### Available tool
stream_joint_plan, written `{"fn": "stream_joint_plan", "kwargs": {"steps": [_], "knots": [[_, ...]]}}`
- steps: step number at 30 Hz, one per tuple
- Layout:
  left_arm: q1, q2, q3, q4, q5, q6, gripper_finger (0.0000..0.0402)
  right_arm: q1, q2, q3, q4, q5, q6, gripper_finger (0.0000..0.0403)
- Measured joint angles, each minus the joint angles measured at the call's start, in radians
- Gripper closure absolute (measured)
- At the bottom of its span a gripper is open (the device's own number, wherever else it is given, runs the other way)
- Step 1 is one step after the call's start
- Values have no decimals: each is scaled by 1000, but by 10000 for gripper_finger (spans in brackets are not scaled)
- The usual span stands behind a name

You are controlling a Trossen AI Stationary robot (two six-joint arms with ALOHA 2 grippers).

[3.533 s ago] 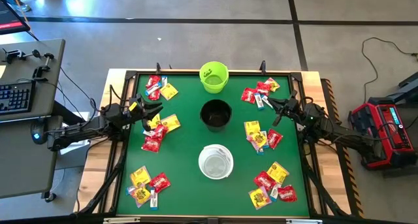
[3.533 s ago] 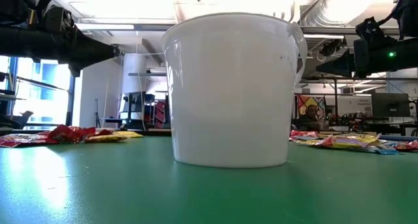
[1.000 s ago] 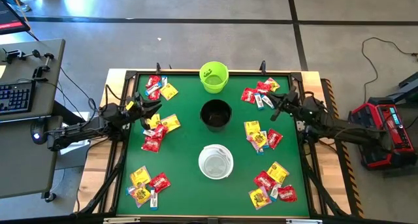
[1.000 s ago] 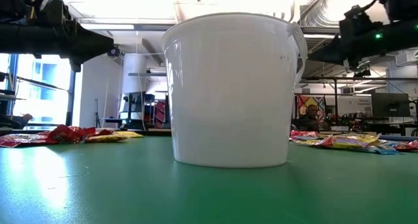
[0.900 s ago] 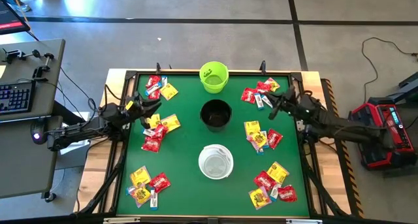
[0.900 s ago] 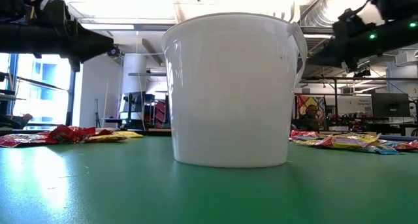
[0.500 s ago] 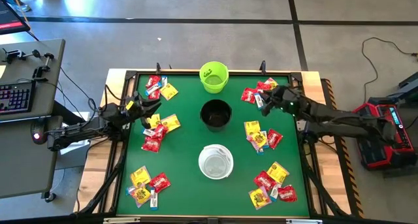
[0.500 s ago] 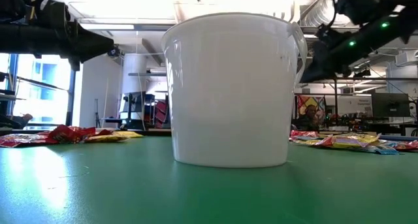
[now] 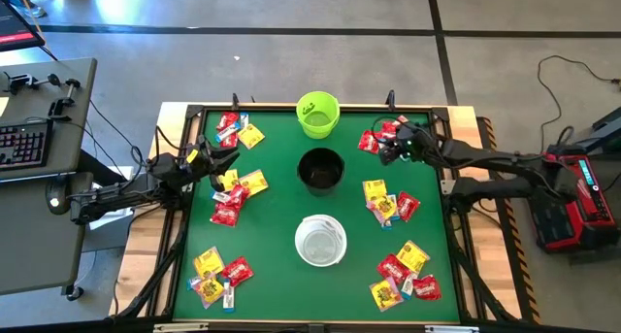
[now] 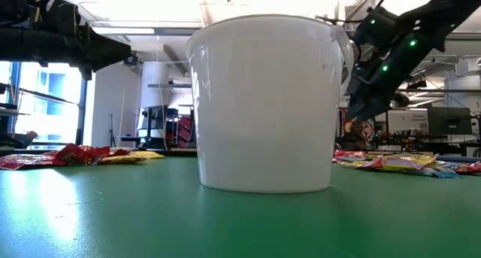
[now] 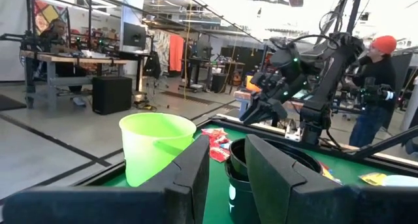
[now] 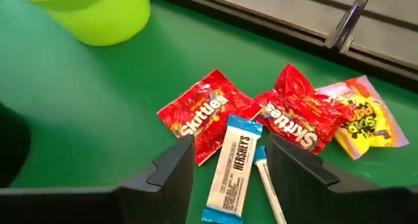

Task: Sort candy by brand, put in halloween buckets
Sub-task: Put the white chocolate into the black bucket

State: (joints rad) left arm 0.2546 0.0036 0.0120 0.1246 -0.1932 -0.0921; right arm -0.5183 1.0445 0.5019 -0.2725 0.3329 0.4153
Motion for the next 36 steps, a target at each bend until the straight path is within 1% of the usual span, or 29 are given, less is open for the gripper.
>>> {"fn": "stream_joint_plan", "kwargs": {"steps": [2, 6, 11, 17, 21, 30, 36], "knots": [[0, 0, 0, 0, 1, 0, 312, -17, 35, 8, -1, 0, 3, 226], [-1, 0, 0, 0, 37, 0, 312, -58, 98, 26, 12, -7, -34, 226], [-1, 0, 0, -1, 36, 0, 312, -101, 154, 59, 23, -72, -84, 226], [0, 0, 0, -1, 34, 0, 312, -110, 202, 87, 24, -84, -81, 226], [0, 0, 0, -1, 34, 0, 312, -110, 222, 88, 22, -87, -84, 226], [0, 0, 0, -1, 33, -1, 312, -108, 224, 88, 22, -80, -102, 226], [0, 0, 0, -7, 26, -1, 312, -69, 224, 88, 19, -79, -105, 226]]}}
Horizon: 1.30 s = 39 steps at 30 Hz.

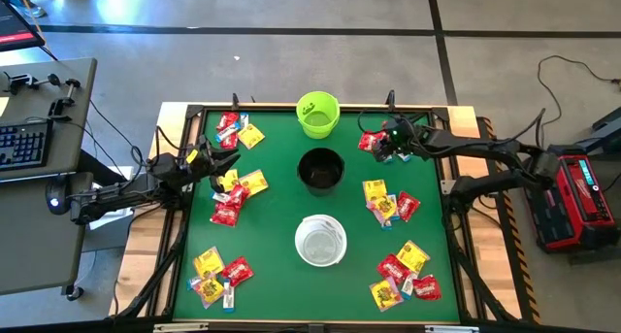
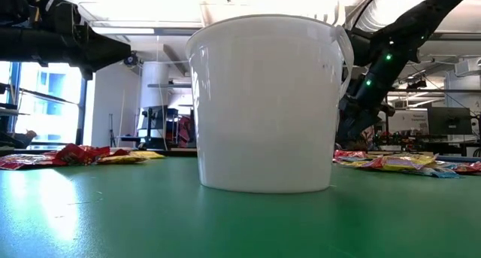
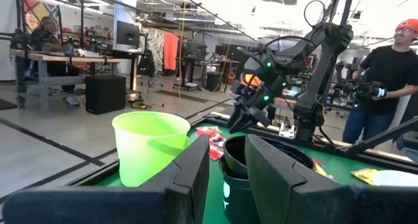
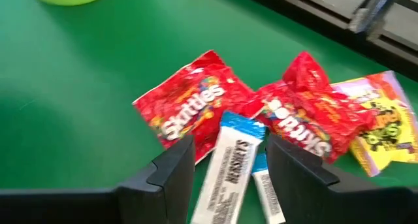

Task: Sort candy by brand, put in halloween buckets
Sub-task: Put the white chocolate into the black bucket

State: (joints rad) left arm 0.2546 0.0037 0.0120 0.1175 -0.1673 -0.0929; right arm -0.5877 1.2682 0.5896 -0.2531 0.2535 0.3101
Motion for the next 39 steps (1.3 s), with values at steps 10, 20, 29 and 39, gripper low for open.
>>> {"fn": "stream_joint_plan", "kwargs": {"steps": [10, 20, 29, 39], "knots": [[0, 0, 0, -2, 5, -1, 312, 50, 0, 0, 2, 35, -5, 226], [0, 0, 0, -1, 7, 24, 312, 85, 0, -1, 11, 40, -19, 226], [0, 0, 0, -1, 8, 14, 312, 85, 0, -1, 144, -49, -195, 226], [0, 0, 0, -1, 8, 18, 312, 86, 0, -2, 189, -105, -222, 226]]}}
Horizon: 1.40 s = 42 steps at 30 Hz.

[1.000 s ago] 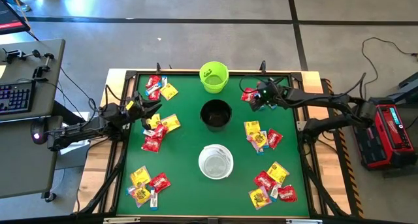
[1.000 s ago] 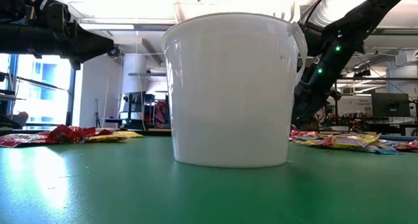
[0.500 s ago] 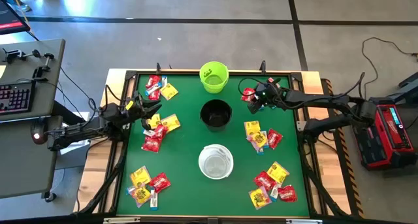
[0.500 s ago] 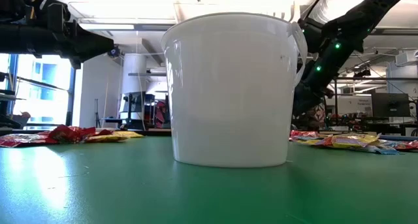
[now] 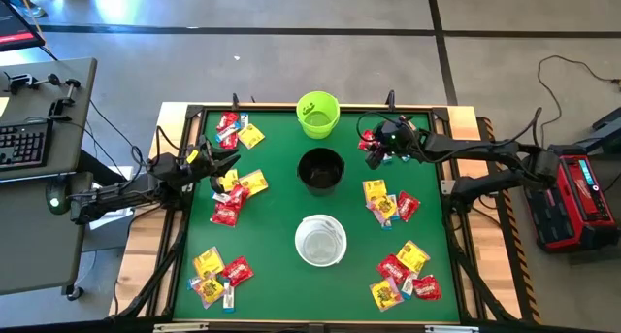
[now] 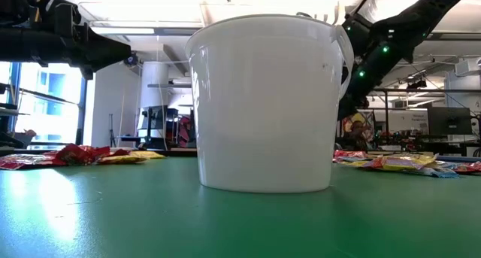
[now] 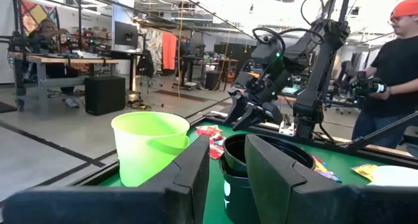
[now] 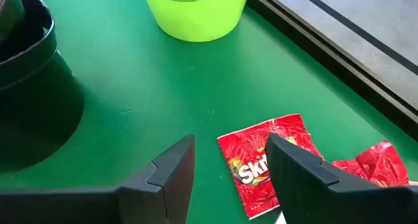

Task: Sort candy by brand, put in halloween buckets
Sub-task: Put the white chocolate into the black bucket

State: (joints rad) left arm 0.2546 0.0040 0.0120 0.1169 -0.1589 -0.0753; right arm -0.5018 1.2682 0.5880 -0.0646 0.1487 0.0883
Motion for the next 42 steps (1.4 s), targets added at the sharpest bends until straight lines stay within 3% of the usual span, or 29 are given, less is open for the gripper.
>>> {"fn": "stream_joint_plan", "kwargs": {"steps": [8, 20, 24, 28, 37, 42], "knots": [[0, 0, 0, 0, 0, 1, 312, 28, 0, 0, 46, 6, -3, 239], [0, 0, 0, 0, 0, -2, 312, 72, 1, 0, -68, 23, 99, 356], [0, 0, 0, 0, 0, -1, 312, 93, 1, 0, -155, 65, 162, 373], [0, 0, 0, -1, 0, -1, 312, 108, 0, 0, -249, 117, 230, 351], [0, 0, 0, -26, 0, -1, 312, 113, 0, 0, -343, 175, 421, 240], [0, 0, 0, -25, 0, -2, 312, 107, 1, 0, -342, 203, 468, 220]]}}
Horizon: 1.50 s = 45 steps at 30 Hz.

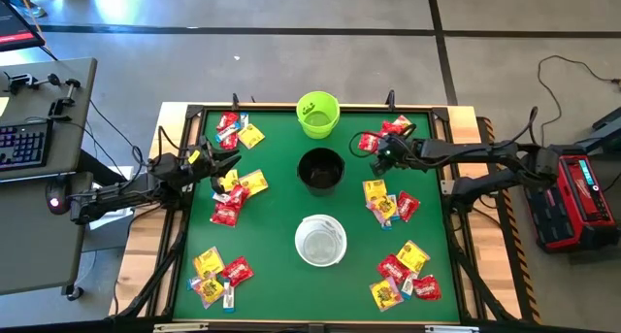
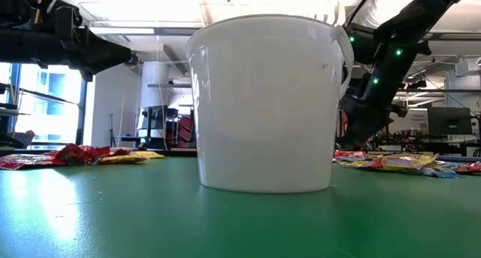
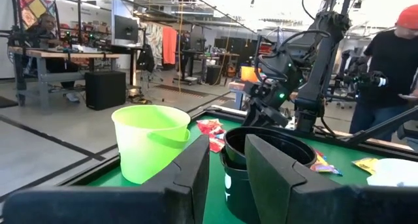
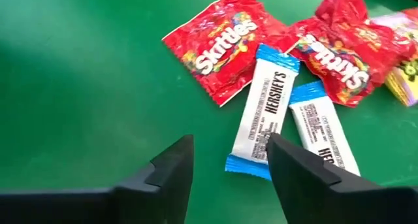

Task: Sort candy by brand, put in halloween buckets
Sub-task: Put the white chocolate into the black bucket

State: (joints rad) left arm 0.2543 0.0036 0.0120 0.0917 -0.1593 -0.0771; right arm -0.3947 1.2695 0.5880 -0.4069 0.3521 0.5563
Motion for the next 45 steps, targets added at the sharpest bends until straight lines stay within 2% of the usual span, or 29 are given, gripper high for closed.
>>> {"fn": "stream_joint_plan", "kwargs": {"steps": [5, 15, 25, 28, 38, 45], "knots": [[0, 0, 0, 0, 0, 1, 312, -5, 52, 0, 2, 59, 55, 219], [0, 0, 0, 1, 0, 0, 312, -25, 217, 0, 126, 89, 94, 219], [0, 0, 0, 3, -1, 1, 312, -69, 252, 3, 153, 81, 79, 225], [0, 0, 0, 3, -2, 1, 312, -70, 253, 3, 152, 65, 75, 245], [0, 0, 0, 3, -2, 0, 312, -69, 254, 3, 154, 50, 48, 349], [0, 0, 0, 3, -1, 0, 312, -70, 205, -4, 112, 47, 29, 374]]}}
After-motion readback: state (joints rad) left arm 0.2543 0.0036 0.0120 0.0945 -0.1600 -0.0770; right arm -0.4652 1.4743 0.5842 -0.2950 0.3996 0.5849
